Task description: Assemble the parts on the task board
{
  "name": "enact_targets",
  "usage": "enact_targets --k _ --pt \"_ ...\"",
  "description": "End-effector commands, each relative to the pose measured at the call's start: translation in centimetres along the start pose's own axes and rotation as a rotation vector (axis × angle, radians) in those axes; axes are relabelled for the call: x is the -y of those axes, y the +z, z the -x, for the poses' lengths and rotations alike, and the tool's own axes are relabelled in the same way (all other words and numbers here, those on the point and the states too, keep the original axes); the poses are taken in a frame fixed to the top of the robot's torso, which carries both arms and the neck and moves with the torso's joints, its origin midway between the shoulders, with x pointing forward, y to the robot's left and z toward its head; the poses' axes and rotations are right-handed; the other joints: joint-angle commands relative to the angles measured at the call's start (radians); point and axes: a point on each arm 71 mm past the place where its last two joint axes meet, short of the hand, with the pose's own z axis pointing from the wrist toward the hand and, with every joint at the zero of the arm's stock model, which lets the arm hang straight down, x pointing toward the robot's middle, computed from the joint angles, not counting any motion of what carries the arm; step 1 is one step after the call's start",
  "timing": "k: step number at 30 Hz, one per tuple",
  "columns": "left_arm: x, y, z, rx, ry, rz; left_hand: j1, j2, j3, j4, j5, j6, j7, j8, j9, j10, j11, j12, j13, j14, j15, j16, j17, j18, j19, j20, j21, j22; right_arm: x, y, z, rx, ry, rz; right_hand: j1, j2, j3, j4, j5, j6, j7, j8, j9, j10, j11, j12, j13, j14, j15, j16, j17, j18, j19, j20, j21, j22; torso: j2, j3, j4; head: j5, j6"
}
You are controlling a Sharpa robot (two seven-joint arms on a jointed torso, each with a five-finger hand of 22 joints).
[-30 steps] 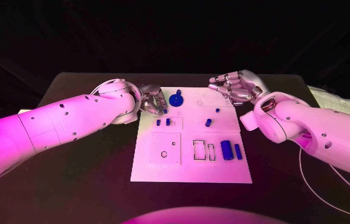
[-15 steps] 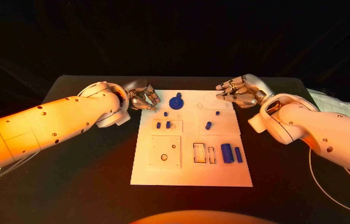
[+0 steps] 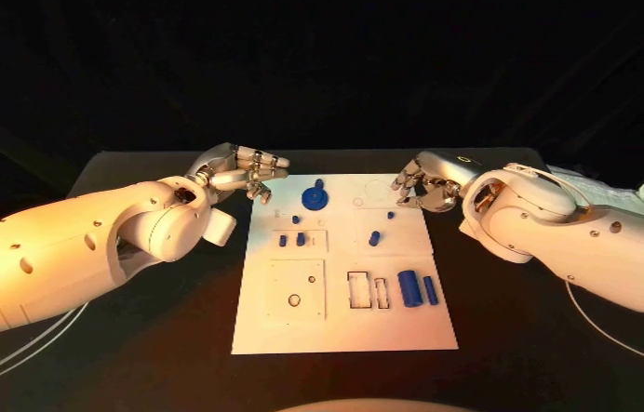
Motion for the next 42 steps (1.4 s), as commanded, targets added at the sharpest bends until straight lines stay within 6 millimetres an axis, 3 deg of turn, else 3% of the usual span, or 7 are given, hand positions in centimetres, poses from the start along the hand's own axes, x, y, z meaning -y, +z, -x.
enact_targets --k 1,11,29,42 --pt "0.4 -0.5 0.2 0.065 -0.318 -0.050 -0.008 0.004 -0.015 0.001 -0.002 0.006 -0.006 0.009 -0.001 0.008 -0.006 0.014 0.004 -0.011 0.000 -0.009 -0.017 0.021 -0.009 -0.001 -0.025 -0.015 -0.1 0.2 -0.5 -0.031 -0.261 -0.047 -0.005 -0.017 0.019 0.005 -0.011 0.001 -0.007 -0.006 -0.002 -0.006 -0.001 -0.009 -0.021 0.018 -0.010 -0.007 -0.007 0.009 0.000 -0.005 -0.009 -0.005 0.001 -0.0002 0.0009 -0.010 0.002" --pt "0.5 -0.9 0.1 0.070 -0.360 -0.062 0.001 0.009 -0.026 -0.004 -0.001 0.011 -0.008 0.014 0.000 0.011 -0.008 0.026 0.007 -0.019 -0.002 -0.020 -0.037 0.025 -0.015 -0.003 -0.053 -0.031 -1.5 0.8 -2.3 -0.082 -0.311 -0.013 -0.006 -0.030 0.073 0.012 -0.020 0.007 -0.015 -0.008 -0.004 -0.016 -0.010 -0.021 -0.080 0.020 -0.035 -0.016 -0.015 0.009 0.002 -0.027 -0.014 -0.009 0.002 0.0022 -0.0010 -0.007 0.001" --pt "0.5 -1.0 -0.2 0.059 -0.367 -0.062 0.006 0.011 -0.033 -0.007 0.000 0.012 -0.008 0.017 0.000 0.010 -0.009 0.033 0.009 -0.027 -0.003 -0.029 -0.054 0.027 -0.020 -0.004 -0.073 -0.043 -2.0 1.4 -4.2 -0.133 -0.304 0.007 -0.006 -0.027 0.112 0.009 -0.023 0.021 -0.019 -0.006 -0.002 -0.005 -0.014 -0.018 -0.113 0.022 -0.039 -0.022 -0.022 0.009 0.004 -0.032 -0.017 -0.011 0.001 0.0021 -0.0011 -0.004 -0.007" --pt "0.5 -1.0 -0.3 0.054 -0.368 -0.057 0.008 0.012 -0.035 -0.009 0.000 0.012 -0.007 0.017 -0.001 0.008 -0.009 0.035 0.009 -0.029 -0.003 -0.032 -0.059 0.027 -0.020 -0.005 -0.075 -0.044 -1.9 1.8 -5.2 -0.166 -0.301 0.005 -0.002 -0.009 0.172 -0.012 -0.045 0.057 -0.020 0.002 0.004 0.039 -0.017 -0.009 -0.142 0.026 -0.042 -0.016 -0.015 0.007 0.011 -0.035 -0.013 -0.004 0.000 0.0016 0.0000 -0.004 -0.013"
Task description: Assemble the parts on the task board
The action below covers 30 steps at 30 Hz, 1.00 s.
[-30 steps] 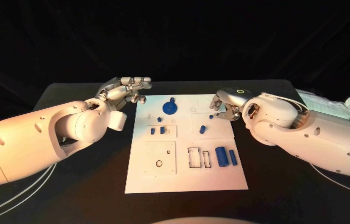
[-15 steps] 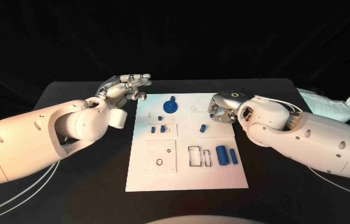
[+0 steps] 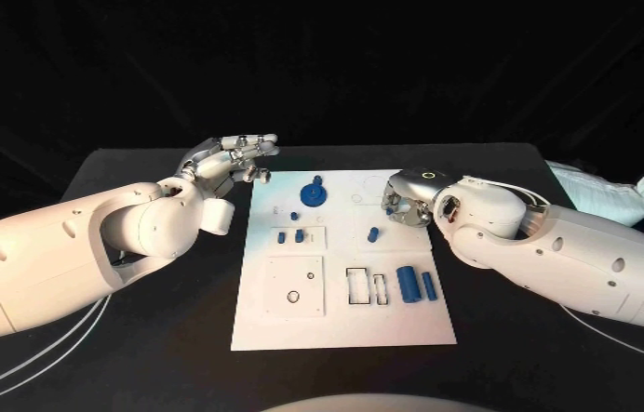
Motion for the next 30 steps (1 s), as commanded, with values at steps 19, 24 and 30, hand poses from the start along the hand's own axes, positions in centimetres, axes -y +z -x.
enact_targets --k 19,24,30 --pt "0.1 0.0 -0.3 -0.015 -0.011 -0.008 0.014 0.008 -0.009 -0.006 0.001 0.003 0.001 0.007 -0.001 0.000 -0.003 0.008 0.002 -0.006 0.000 -0.009 -0.006 0.012 -0.008 -0.002 -0.008 -0.005 -0.6 0.3 -0.8 0.007 -0.025 -0.002 -0.011 0.027 0.054 -0.043 -0.020 0.051 -0.001 0.017 0.015 0.061 -0.005 0.006 -0.019 0.035 -0.010 0.013 0.013 0.004 0.012 -0.009 0.012 0.021 -0.001 0.0001 -0.0008 -0.004 -0.003" --pt "0.0 0.1 -0.3 -0.014 -0.010 -0.007 0.016 0.008 -0.010 -0.007 0.001 0.003 0.001 0.008 -0.001 -0.001 -0.003 0.009 0.002 -0.006 0.000 -0.009 -0.007 0.012 -0.008 -0.002 -0.009 -0.005 -0.9 0.0 -0.4 0.053 -0.012 0.007 -0.014 0.027 0.057 -0.045 -0.022 0.052 0.000 0.017 0.016 0.063 -0.005 0.005 -0.021 0.035 -0.011 0.013 0.013 0.002 0.015 -0.009 0.016 0.027 -0.001 0.0005 -0.0006 -0.005 -0.002" --pt "0.0 0.1 -0.2 -0.012 -0.009 -0.007 0.016 0.008 -0.010 -0.007 0.001 0.003 0.001 0.008 -0.001 -0.001 -0.003 0.009 0.002 -0.006 0.000 -0.009 -0.007 0.012 -0.008 -0.002 -0.009 -0.005 -0.9 -0.6 0.6 0.090 0.005 0.008 -0.020 0.027 0.059 -0.046 -0.026 0.054 0.000 0.017 0.016 0.066 -0.004 0.003 -0.023 0.036 -0.010 0.014 0.013 0.002 0.017 -0.009 0.017 0.030 -0.002 -0.0004 -0.0014 -0.006 -0.001"
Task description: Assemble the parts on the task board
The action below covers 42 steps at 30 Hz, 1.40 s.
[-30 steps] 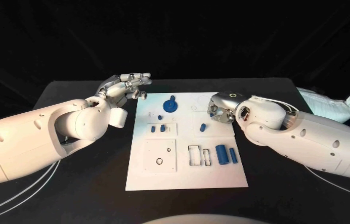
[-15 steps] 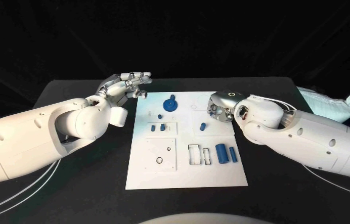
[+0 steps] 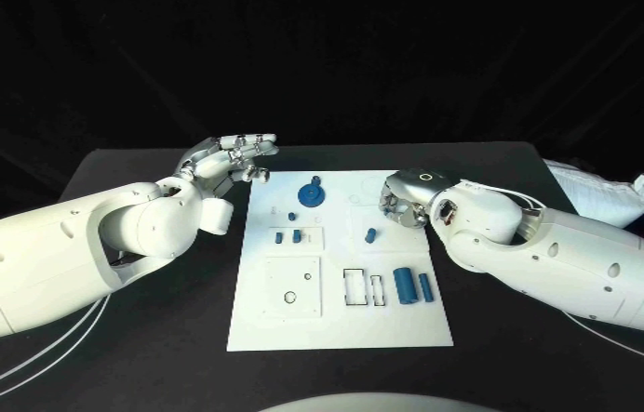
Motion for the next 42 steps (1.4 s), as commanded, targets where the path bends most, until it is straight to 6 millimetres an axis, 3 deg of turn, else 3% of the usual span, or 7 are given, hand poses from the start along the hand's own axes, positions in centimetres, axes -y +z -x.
enact_targets --k 1,9,14,24,29,38,42 --pt "0.1 0.0 -0.2 -0.011 -0.007 -0.008 0.010 0.003 -0.004 -0.001 0.001 0.003 0.001 0.003 -0.002 -0.001 -0.003 0.005 0.001 -0.006 0.000 -0.003 -0.001 0.012 -0.005 0.002 -0.005 -0.001 -0.2 -0.2 0.9 0.047 0.010 0.005 -0.005 0.004 0.007 0.001 -0.005 0.009 -0.001 0.005 -0.001 0.006 0.001 0.004 -0.001 0.032 -0.007 0.006 0.002 0.002 0.006 0.002 0.004 0.001 0.000 -0.0002 -0.0005 -0.001 0.001" --pt "0.0 0.0 -0.1 -0.012 -0.007 -0.006 0.015 0.005 -0.005 -0.004 0.002 0.002 0.002 0.004 -0.002 -0.003 -0.003 0.007 0.001 -0.007 0.000 -0.003 -0.002 0.012 -0.004 0.001 -0.006 -0.002 -0.8 -1.0 2.3 0.073 0.034 0.024 -0.011 0.003 0.009 -0.001 -0.009 0.010 -0.002 0.004 0.000 0.009 0.001 0.002 -0.003 0.032 -0.005 0.006 0.001 0.001 0.007 0.002 0.006 0.004 0.002 0.0024 -0.0041 0.001 -0.002" --pt "0.0 0.1 -0.1 -0.015 -0.008 -0.004 0.016 0.005 -0.006 -0.005 0.004 0.002 0.002 0.004 -0.002 -0.004 -0.003 0.008 0.001 -0.007 0.000 -0.004 -0.004 0.012 -0.004 0.001 -0.007 -0.003 -2.3 -1.5 2.7 0.085 0.057 0.064 -0.013 0.002 0.011 -0.002 -0.009 0.010 -0.001 0.003 0.000 0.009 0.001 0.001 -0.004 0.032 -0.003 0.007 0.001 0.001 0.007 0.003 0.006 0.004 0.001 -0.0001 -0.0003 0.002 -0.004" --pt "-0.1 0.2 -0.3 -0.021 -0.009 -0.004 0.016 0.005 -0.006 -0.005 0.004 0.002 0.002 0.004 -0.002 -0.004 -0.003 0.008 0.001 -0.007 0.000 -0.004 -0.004 0.012 -0.004 0.001 -0.007 -0.003 -7.7 -2.6 3.1 0.095 0.129 0.213 -0.016 0.002 0.019 -0.007 -0.007 0.009 0.002 0.001 0.001 0.010 0.002 -0.003 -0.007 0.032 0.005 0.009 0.003 0.000 0.008 0.008 0.007 0.005 0.000 -0.0020 0.0029 0.038 -0.012" --pt "-0.1 0.2 -0.5 -0.027 -0.009 -0.004 0.016 0.005 -0.006 -0.005 0.004 0.002 0.002 0.004 -0.002 -0.004 -0.003 0.008 0.001 -0.007 0.000 -0.004 -0.004 0.012 -0.004 0.001 -0.007 -0.003 -10.4 -2.7 1.7 0.057 0.166 0.280 -0.017 0.003 0.023 -0.011 -0.004 0.008 0.004 -0.001 0.001 0.011 0.004 -0.005 -0.009 0.032 0.008 0.010 0.003 0.000 0.007 0.011 0.006 0.004 0.002 -0.0022 0.0006 0.065 -0.021" --pt "-0.1 0.3 -0.8 -0.034 -0.010 -0.003 0.016 0.005 -0.006 -0.005 0.004 0.002 0.002 0.004 -0.002 -0.004 -0.003 0.008 0.001 -0.007 0.000 -0.004 -0.004 0.012 -0.004 0.001 -0.007 -0.003 -12.6 -2.2 -1.0 -0.010 0.197 0.323 -0.019 0.003 0.028 -0.017 0.000 0.006 0.007 -0.004 0.002 0.010 0.007 -0.007 -0.011 0.032 0.013 0.010 0.002 0.001 0.006 0.015 0.005 0.002 0.002 -0.0024 0.0028 0.081 -0.039" --pt "-0.2 0.3 -0.9 -0.038 -0.011 -0.002 0.016 0.005 -0.006 -0.005 0.004 0.002 0.002 0.004 -0.002 -0.004 -0.003 0.008 0.001 -0.007 0.000 -0.004 -0.004 0.012 -0.004 0.001 -0.007 -0.003 -13.2 -2.0 -2.0 -0.035 0.204 0.334 -0.020 0.003 0.028 -0.018 0.001 0.005 0.008 -0.004 0.002 0.010 0.007 -0.008 -0.011 0.032 0.014 0.010 0.002 0.001 0.005 0.015 0.005 0.001 0.003 -0.0021 0.0006 0.090 -0.046"
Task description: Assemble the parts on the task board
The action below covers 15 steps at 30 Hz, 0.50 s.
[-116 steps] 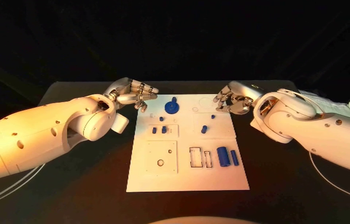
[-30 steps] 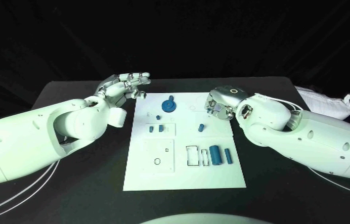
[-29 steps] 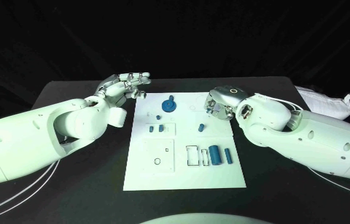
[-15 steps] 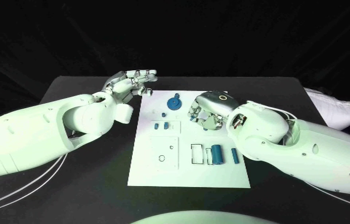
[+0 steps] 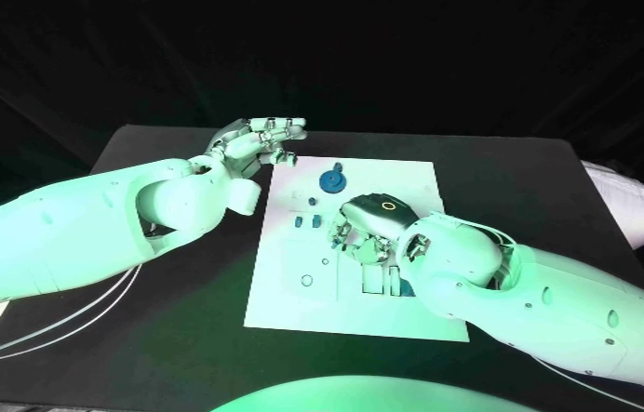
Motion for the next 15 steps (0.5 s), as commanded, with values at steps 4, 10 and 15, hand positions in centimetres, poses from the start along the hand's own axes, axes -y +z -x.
enact_targets --k 4,10,15 --pt "0.0 0.1 -0.4 -0.027 -0.008 -0.005 0.011 -0.002 -0.004 -0.004 0.005 0.001 0.003 0.004 -0.002 -0.006 -0.002 0.006 0.002 -0.006 0.002 -0.005 -0.003 0.011 -0.003 0.001 -0.005 -0.002 -0.5 0.4 -1.4 -0.046 0.004 0.029 -0.006 0.009 0.007 -0.003 0.005 -0.002 0.009 -0.004 0.001 0.003 0.004 -0.005 -0.001 0.032 0.008 0.007 0.000 0.002 -0.003 0.009 0.003 -0.003 0.000 0.0009 -0.0010 0.012 -0.011" --pt "-0.1 0.1 -0.4 -0.028 -0.009 -0.003 0.011 -0.002 -0.004 -0.004 0.005 0.001 0.003 0.004 -0.002 -0.006 -0.002 0.006 0.002 -0.006 0.002 -0.005 -0.003 0.011 -0.003 0.001 -0.005 -0.002 -0.6 0.6 -2.1 -0.067 0.008 0.032 -0.007 0.009 0.008 -0.005 0.007 -0.003 0.010 -0.005 0.001 0.002 0.006 -0.005 -0.002 0.032 0.010 0.007 0.000 0.002 -0.004 0.011 0.003 -0.004 0.000 0.0012 -0.0013 0.018 -0.016" --pt "-0.1 0.1 -0.4 -0.028 -0.006 -0.002 0.011 -0.002 -0.004 -0.004 0.005 0.001 0.003 0.004 -0.002 -0.006 -0.002 0.006 0.002 -0.006 0.002 -0.005 -0.003 0.011 -0.003 0.001 -0.005 -0.002 -0.6 0.6 -2.3 -0.072 0.013 0.035 -0.008 0.009 0.009 -0.006 0.007 -0.003 0.011 -0.005 0.001 0.002 0.006 -0.006 -0.002 0.032 0.010 0.007 0.000 0.002 -0.004 0.011 0.002 -0.005 -0.001 0.0015 -0.0011 0.020 -0.020"
